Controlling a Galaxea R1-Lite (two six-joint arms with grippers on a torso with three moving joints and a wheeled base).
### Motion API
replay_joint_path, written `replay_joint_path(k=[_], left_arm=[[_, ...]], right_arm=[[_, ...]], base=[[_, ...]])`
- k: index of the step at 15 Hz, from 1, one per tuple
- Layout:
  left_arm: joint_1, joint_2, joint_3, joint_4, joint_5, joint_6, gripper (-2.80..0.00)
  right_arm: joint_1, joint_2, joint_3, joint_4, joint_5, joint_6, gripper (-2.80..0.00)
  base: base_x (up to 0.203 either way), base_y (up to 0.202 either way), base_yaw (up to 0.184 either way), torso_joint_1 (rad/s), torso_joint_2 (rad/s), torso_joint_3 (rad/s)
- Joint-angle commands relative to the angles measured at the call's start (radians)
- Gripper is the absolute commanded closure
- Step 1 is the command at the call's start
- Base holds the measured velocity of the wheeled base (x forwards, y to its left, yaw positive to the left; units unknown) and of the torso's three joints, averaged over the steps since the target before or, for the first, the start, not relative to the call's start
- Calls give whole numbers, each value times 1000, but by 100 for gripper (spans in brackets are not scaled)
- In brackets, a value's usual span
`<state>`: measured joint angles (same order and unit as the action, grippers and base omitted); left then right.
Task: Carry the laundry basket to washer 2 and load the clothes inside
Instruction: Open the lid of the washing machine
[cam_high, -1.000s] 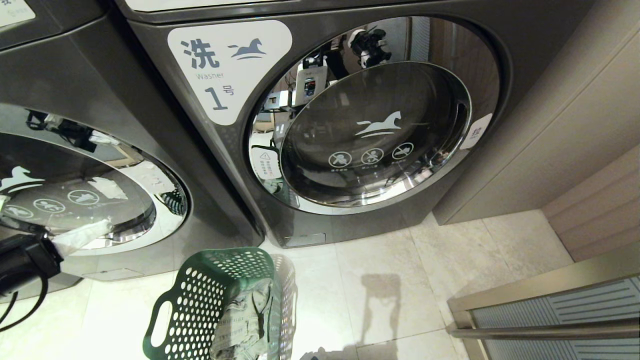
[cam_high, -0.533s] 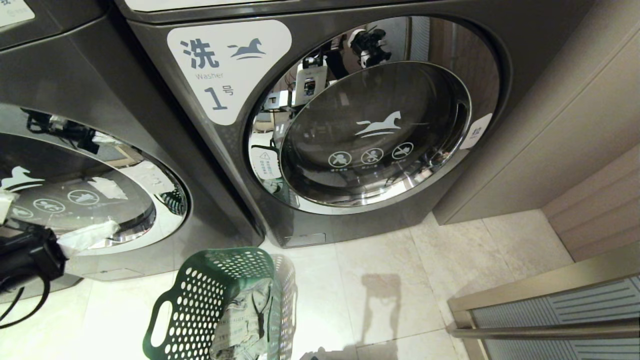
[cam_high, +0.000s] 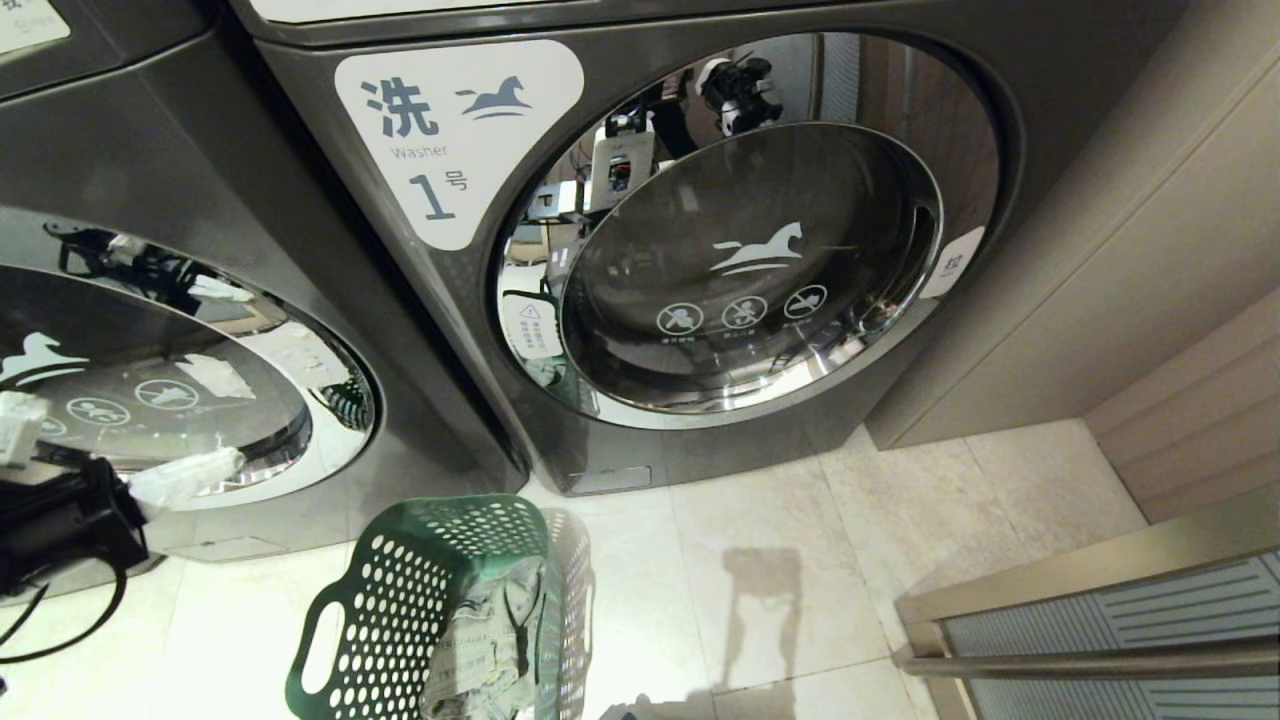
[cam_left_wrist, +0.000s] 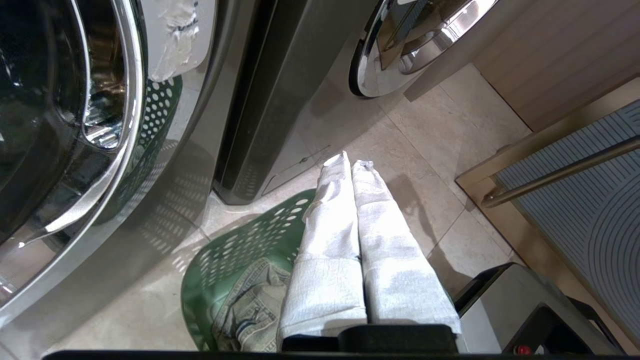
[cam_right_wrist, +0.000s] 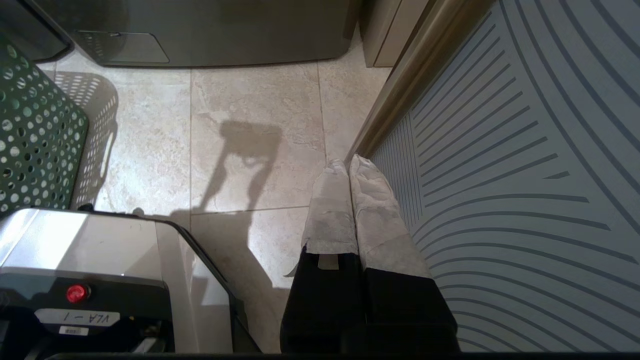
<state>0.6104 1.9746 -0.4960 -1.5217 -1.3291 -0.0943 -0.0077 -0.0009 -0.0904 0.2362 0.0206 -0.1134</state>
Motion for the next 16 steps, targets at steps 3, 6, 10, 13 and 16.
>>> replay_joint_path(k=[3,6,10,13,16], left_arm=[[-1,21,0,-8,-5,-4,-16],[-1,13,-32,-8,-4,-28,-280],[-26,-2,-125,-8,50,-170,-280],[-39,37,-162,-8,56,-165,-280],[-40,79,-187,-8,77,-150,-280]], right_arm=[[0,1,0,2,2,-2,0],[0,1,0,2,1,0,0],[0,1,0,2,1,0,0],[0,1,0,2,1,-2,0],[0,1,0,2,1,-2,0]], base=[[0,0,0,0,0,0],[0,0,0,0,0,0],[0,0,0,0,0,0],[0,0,0,0,0,0],[0,0,0,0,0,0]])
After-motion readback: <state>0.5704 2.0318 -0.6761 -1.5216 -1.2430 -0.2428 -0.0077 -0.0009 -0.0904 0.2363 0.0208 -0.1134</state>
